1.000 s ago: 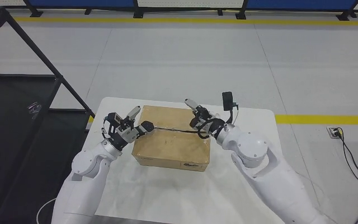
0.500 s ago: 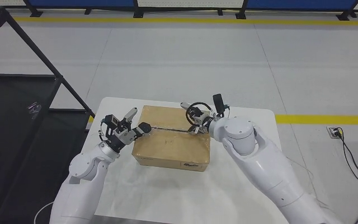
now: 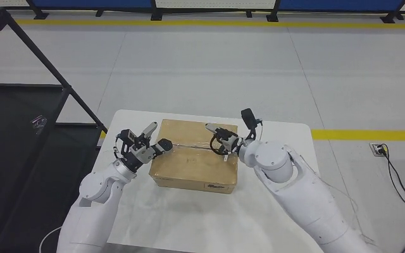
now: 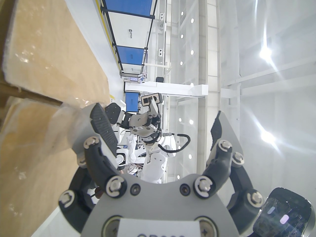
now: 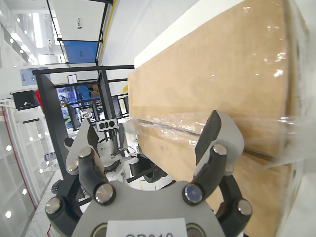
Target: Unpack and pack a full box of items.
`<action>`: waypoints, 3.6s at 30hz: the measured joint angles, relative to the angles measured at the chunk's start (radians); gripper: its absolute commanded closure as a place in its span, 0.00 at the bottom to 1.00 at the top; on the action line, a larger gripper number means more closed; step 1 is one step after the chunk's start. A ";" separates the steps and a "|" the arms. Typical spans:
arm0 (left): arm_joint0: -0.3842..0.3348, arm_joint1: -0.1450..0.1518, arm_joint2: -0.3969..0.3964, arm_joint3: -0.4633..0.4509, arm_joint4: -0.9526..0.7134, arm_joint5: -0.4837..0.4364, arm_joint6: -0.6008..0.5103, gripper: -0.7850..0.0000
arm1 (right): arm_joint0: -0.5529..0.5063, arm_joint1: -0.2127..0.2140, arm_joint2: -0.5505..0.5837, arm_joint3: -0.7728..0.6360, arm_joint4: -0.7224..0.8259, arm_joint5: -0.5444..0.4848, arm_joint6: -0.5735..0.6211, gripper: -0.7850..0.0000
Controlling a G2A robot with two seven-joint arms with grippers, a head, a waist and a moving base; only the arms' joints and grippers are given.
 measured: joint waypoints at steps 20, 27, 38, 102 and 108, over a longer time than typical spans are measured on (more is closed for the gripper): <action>0.026 0.008 -0.037 -0.003 -0.026 -0.026 0.005 0.00 | 0.007 -0.055 -0.059 0.031 0.007 -0.055 -0.081 0.00; 0.047 0.012 -0.060 -0.006 -0.039 -0.032 0.006 0.00 | 0.045 -0.106 -0.110 0.126 0.076 -0.158 -0.122 0.00; 0.059 0.017 -0.076 -0.012 -0.045 -0.029 0.002 0.00 | 0.076 -0.182 -0.161 0.270 0.190 -0.307 -0.161 0.00; -0.037 0.014 -0.009 0.070 -0.042 -0.011 -0.010 0.00 | -0.436 -0.122 0.405 -0.198 0.173 -0.289 -0.381 0.00; -0.034 0.014 -0.011 0.068 -0.045 -0.013 -0.007 0.00 | -0.387 -0.129 0.379 -0.114 0.168 -0.257 -0.383 0.00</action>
